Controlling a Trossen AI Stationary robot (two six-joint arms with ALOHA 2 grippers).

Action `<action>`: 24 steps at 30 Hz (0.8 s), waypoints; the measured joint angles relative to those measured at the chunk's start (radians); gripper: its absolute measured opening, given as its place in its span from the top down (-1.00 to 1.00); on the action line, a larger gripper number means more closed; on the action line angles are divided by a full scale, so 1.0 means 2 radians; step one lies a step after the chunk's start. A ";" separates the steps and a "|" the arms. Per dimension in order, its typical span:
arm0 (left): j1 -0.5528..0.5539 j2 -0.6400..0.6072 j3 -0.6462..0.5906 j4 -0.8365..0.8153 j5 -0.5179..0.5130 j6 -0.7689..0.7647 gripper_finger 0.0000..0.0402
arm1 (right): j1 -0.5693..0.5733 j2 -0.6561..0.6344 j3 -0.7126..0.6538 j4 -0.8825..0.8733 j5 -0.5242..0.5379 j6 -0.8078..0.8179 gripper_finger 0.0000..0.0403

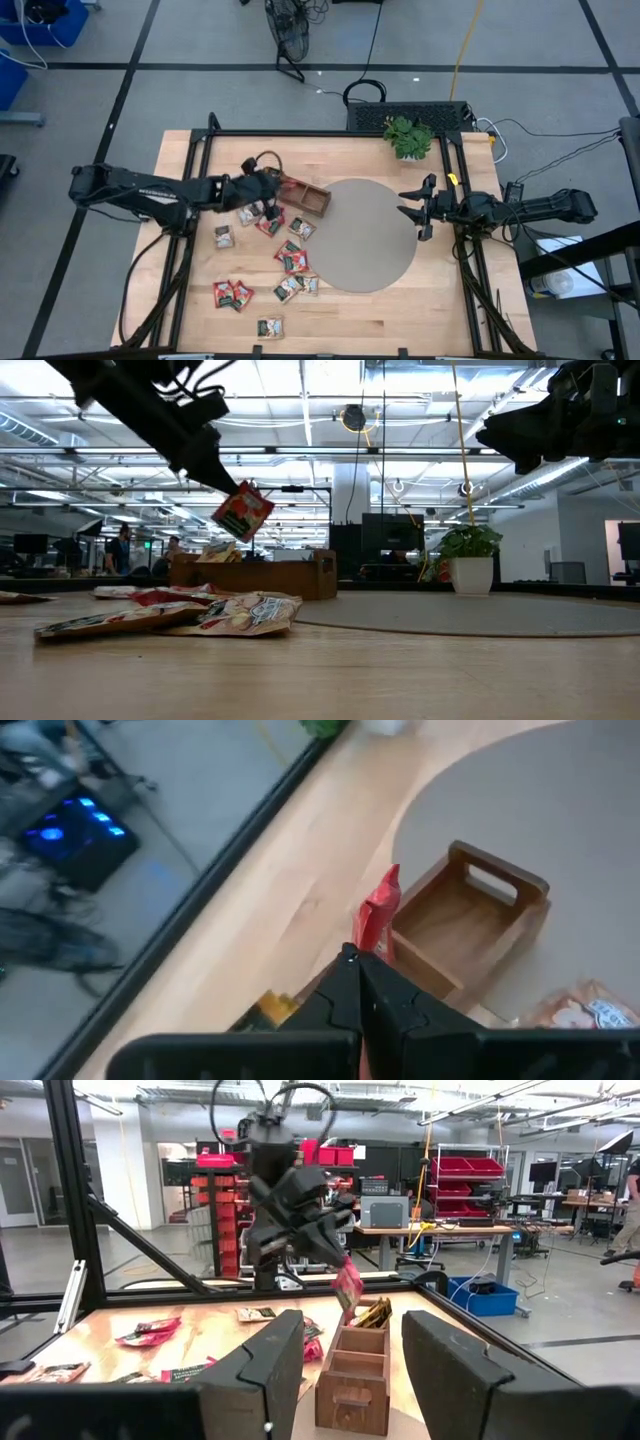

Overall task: Pick & Place Tea
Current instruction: Put the red tea bag into the middle section of the wooden organizer

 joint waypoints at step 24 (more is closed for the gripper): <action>0.195 0.061 -0.146 0.362 0.340 0.144 0.99 | 0.000 0.000 0.000 0.000 0.000 0.000 0.23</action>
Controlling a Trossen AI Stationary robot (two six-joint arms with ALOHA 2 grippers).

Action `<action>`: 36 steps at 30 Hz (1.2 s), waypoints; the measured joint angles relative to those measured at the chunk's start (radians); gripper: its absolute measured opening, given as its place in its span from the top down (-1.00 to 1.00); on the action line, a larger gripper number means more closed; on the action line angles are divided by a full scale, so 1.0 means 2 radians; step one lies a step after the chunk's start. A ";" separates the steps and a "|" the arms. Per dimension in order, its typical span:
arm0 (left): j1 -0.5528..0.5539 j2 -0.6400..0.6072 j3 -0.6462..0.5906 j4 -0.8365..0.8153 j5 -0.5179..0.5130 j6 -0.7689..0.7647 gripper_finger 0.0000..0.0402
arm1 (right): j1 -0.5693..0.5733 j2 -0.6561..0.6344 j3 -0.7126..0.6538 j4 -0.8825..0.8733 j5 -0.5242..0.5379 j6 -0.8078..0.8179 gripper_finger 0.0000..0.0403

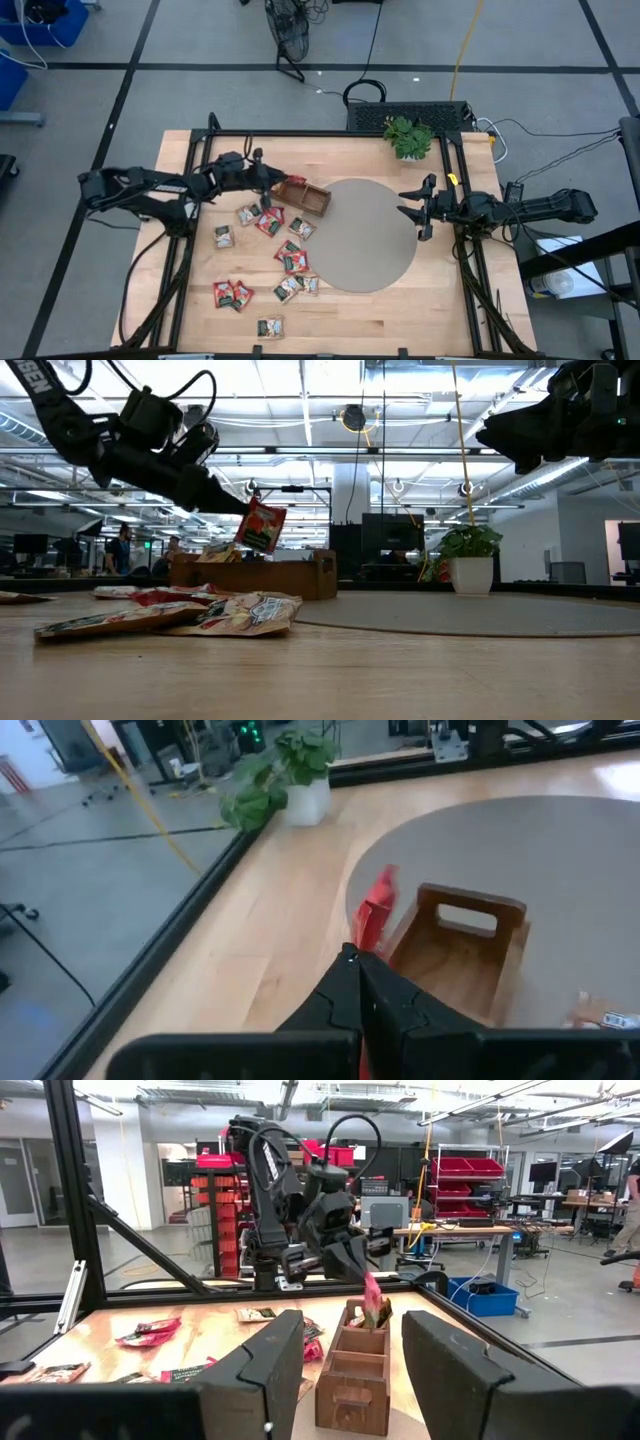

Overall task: Pick & Place Tea
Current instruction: Put the red tea bag into the middle section of the wooden organizer

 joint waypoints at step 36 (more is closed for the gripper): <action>0.022 0.139 0.001 0.107 0.000 -0.022 0.96 | 0.000 0.000 0.000 0.000 0.000 0.000 0.23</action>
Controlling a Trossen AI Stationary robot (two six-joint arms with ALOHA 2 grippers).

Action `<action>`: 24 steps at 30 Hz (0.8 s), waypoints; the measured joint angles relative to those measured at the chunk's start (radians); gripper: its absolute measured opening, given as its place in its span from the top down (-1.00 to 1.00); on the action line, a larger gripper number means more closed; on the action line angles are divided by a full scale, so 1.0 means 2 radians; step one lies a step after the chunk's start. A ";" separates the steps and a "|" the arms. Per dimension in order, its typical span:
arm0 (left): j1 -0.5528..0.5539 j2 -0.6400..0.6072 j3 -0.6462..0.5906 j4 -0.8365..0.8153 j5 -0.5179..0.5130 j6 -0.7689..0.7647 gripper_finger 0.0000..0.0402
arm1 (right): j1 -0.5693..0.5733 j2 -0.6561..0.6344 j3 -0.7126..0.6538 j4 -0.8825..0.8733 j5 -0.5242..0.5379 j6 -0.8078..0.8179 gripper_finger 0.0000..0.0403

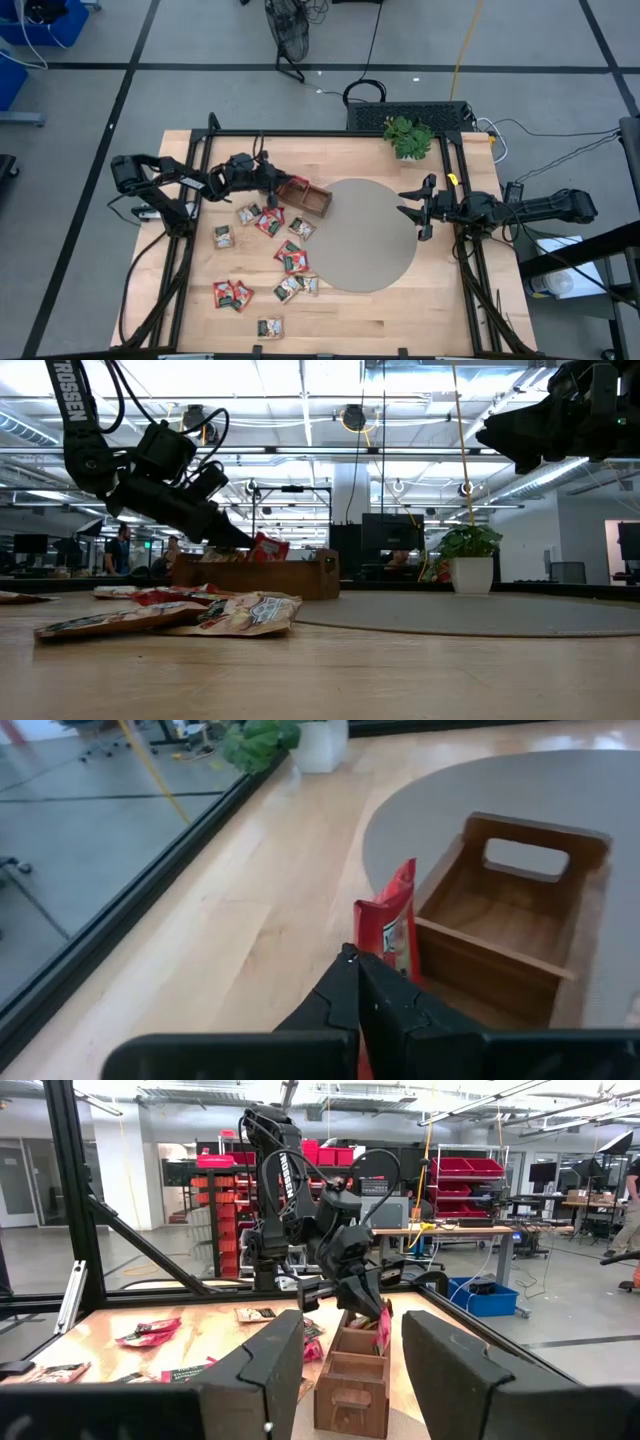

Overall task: Pick & Place Tea
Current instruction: Put the red tea bag into the middle section of the wooden organizer

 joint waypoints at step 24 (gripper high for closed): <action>-0.016 -0.002 0.001 0.058 -0.045 -0.036 0.24 | 0.000 0.000 0.000 0.000 0.000 0.000 0.23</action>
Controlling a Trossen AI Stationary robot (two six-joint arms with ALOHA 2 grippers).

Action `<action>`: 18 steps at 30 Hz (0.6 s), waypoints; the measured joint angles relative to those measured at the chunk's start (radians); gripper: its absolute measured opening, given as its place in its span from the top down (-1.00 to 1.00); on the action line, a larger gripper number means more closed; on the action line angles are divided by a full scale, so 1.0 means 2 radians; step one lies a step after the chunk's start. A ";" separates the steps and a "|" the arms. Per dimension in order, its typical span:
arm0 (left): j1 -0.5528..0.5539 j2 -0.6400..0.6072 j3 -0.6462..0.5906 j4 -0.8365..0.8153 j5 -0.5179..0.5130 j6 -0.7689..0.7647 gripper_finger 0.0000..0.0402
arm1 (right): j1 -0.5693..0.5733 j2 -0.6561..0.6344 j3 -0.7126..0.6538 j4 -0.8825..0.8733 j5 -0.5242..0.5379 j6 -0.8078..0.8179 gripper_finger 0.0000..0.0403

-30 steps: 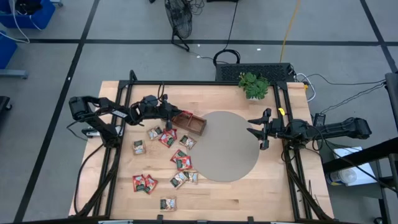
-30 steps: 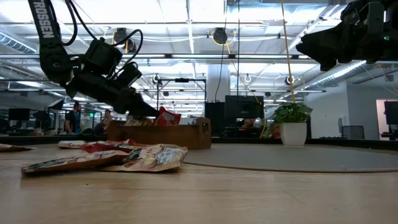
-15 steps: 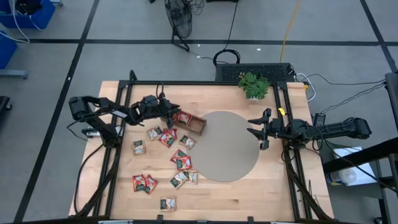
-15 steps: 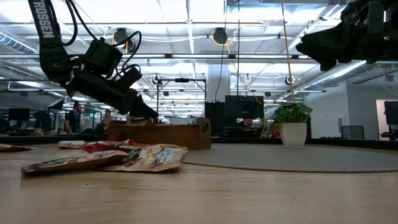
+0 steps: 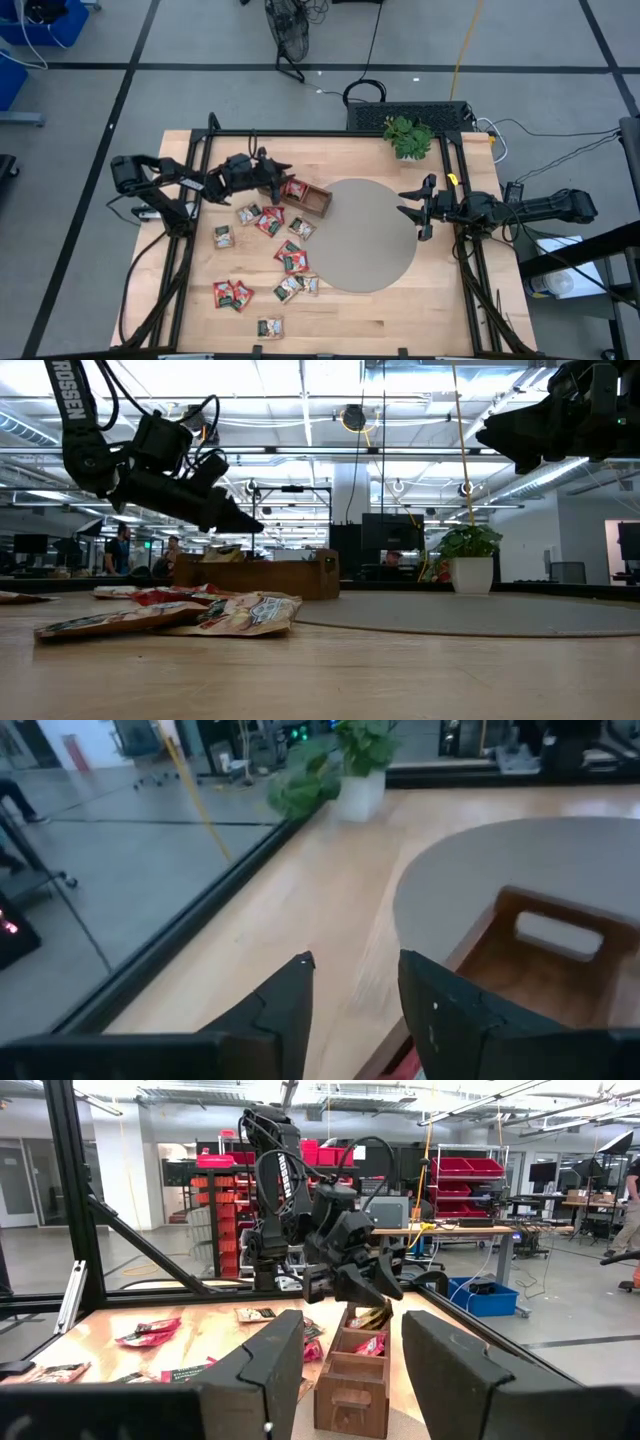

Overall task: Pick & Place Tea
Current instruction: Put the red tea bag into the middle section of the wooden organizer

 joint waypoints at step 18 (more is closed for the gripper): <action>-0.105 -0.064 0.238 -0.573 -0.127 0.026 0.95 | 0.000 0.000 0.000 0.000 0.000 0.000 0.23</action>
